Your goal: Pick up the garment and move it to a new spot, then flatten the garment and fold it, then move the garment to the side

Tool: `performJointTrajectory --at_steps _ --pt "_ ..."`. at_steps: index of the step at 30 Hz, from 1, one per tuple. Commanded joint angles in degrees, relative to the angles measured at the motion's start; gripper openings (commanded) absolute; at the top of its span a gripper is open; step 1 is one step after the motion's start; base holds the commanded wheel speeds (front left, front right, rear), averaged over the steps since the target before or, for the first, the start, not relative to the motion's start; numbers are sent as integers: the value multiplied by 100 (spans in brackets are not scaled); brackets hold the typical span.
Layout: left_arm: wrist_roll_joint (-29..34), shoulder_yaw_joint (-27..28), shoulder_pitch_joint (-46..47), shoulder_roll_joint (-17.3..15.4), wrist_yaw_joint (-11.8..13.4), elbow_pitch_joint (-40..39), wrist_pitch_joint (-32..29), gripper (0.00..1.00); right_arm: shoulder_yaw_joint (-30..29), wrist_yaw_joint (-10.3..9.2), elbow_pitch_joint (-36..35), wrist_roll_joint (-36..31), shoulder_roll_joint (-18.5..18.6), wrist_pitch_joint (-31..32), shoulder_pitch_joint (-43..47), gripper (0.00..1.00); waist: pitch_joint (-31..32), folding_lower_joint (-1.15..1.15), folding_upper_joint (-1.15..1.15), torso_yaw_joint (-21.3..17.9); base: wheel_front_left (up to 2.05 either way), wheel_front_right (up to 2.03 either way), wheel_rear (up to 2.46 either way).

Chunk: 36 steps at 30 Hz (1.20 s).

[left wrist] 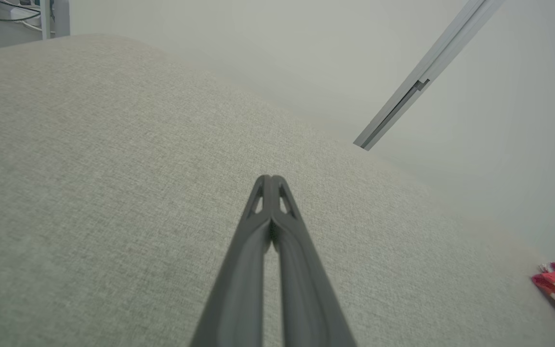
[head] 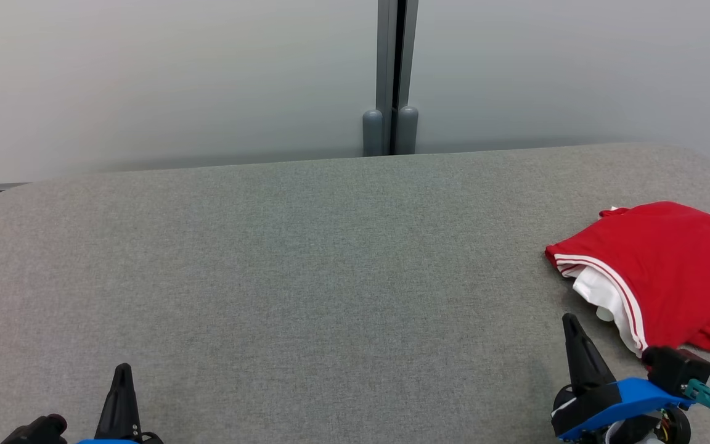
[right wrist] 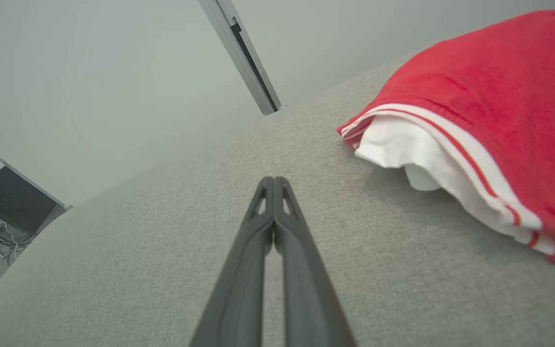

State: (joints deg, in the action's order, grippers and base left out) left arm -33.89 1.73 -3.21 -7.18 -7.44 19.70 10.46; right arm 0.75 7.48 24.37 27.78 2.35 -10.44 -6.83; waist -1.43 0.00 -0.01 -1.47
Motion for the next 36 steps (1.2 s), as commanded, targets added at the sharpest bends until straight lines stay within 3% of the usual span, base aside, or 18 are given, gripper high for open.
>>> performJointTrajectory --at_steps 1,36 --pt "-209 68 195 -26 -1 -118 -53 0 -45 0 -144 243 23 53 -43 0 1 0 0 4 0 0 0" --pt "-2696 258 556 171 -3 -332 -785 0 -349 1 -553 2987 45 781 10 0 41 0 0 50 0 0 0"
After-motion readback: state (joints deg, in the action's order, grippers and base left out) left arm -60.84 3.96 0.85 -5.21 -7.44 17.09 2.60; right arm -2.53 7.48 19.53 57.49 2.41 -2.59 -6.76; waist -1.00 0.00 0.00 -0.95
